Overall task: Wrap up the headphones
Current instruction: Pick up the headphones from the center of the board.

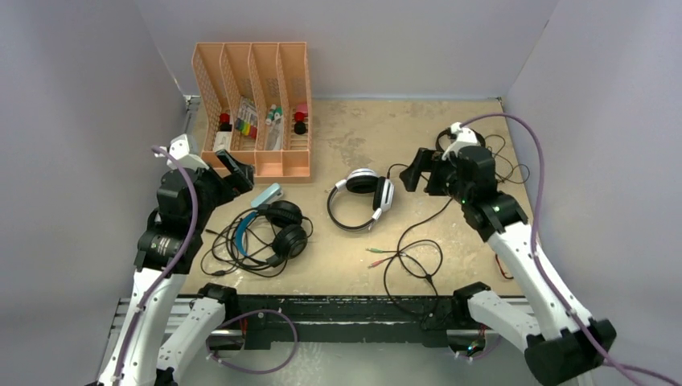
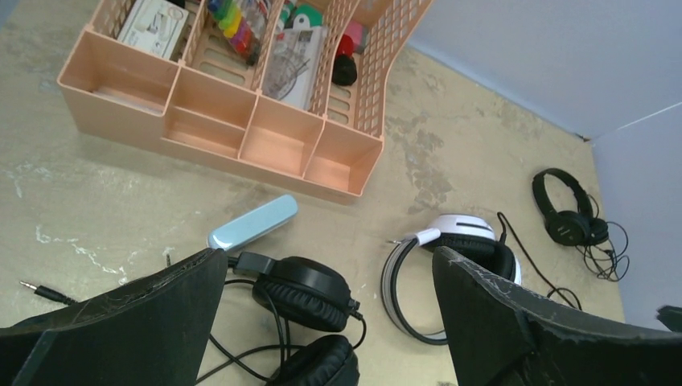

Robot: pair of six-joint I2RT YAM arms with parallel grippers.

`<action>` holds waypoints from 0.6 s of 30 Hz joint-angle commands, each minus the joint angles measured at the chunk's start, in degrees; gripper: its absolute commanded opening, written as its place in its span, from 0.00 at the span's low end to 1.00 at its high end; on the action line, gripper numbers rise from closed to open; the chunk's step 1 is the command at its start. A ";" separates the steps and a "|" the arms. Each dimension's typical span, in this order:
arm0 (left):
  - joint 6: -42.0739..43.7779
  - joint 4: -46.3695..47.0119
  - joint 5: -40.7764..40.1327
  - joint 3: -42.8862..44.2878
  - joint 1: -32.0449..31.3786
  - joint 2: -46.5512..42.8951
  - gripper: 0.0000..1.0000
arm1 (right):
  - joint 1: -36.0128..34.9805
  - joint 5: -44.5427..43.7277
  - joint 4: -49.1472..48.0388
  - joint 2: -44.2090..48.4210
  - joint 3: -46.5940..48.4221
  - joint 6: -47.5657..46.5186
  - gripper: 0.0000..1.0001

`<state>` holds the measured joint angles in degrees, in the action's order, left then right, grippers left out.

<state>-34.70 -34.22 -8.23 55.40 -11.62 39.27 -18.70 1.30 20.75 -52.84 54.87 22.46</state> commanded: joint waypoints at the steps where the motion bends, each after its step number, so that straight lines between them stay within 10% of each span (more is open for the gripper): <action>1: 0.21 -1.01 2.76 1.84 0.59 1.29 0.99 | -1.86 6.12 -2.51 -5.93 0.78 5.07 0.99; 18: -13.68 10.33 26.49 -8.49 0.64 5.72 0.95 | -13.61 -7.77 -5.43 -23.19 -5.08 38.82 0.94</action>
<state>-43.31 -29.19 12.34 49.60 -11.29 44.56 -31.92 -0.60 15.90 -75.61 51.55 49.15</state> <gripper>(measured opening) 0.954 0.980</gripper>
